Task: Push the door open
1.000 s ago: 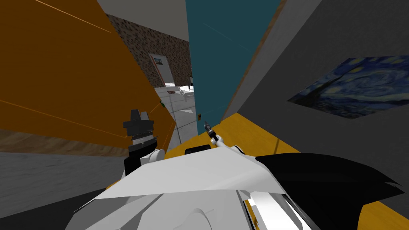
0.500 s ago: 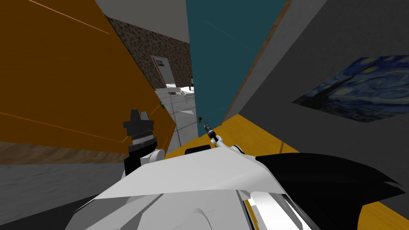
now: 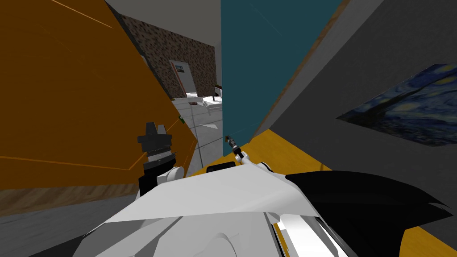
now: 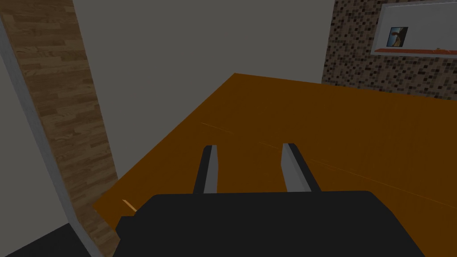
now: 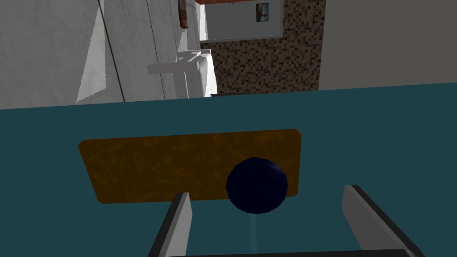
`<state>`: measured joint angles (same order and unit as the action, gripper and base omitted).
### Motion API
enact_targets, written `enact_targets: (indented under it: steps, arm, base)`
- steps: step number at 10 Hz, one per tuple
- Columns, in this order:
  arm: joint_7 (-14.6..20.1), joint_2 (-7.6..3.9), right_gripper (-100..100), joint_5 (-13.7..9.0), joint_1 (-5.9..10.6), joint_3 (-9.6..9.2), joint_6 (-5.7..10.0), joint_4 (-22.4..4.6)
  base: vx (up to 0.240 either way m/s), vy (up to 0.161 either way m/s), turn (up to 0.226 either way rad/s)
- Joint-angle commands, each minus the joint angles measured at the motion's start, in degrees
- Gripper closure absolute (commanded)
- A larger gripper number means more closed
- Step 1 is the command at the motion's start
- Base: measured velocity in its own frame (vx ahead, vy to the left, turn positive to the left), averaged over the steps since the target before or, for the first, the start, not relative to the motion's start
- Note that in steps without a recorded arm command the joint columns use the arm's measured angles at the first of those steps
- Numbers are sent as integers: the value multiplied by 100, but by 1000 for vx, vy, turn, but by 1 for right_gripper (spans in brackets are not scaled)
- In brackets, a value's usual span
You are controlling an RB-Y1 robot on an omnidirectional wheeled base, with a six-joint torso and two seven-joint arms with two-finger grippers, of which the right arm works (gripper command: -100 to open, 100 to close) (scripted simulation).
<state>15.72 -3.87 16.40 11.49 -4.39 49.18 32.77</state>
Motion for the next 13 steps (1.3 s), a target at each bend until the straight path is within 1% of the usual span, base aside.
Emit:
enact_targets:
  steps: [1,2,3,8,10,13]
  arm:
    - [-32,38,-100,-18,3,19,3,-20]
    - [-17,21,-100,-11,5,12,0,-13]
    - [-17,21,100,-11,5,12,0,-13]
    - [-17,21,100,-11,5,12,0,-13]
    - [-78,-2,100,-51,-2,77,-27,-22]
    - [-192,-29,100,-136,-1,210,-52,-18]
  base:
    - [192,68,34]
    - [84,34,-10]
    - [-19,-6,3]
    - [-13,-6,3]
    - [118,46,-29]
    - [193,78,-24]
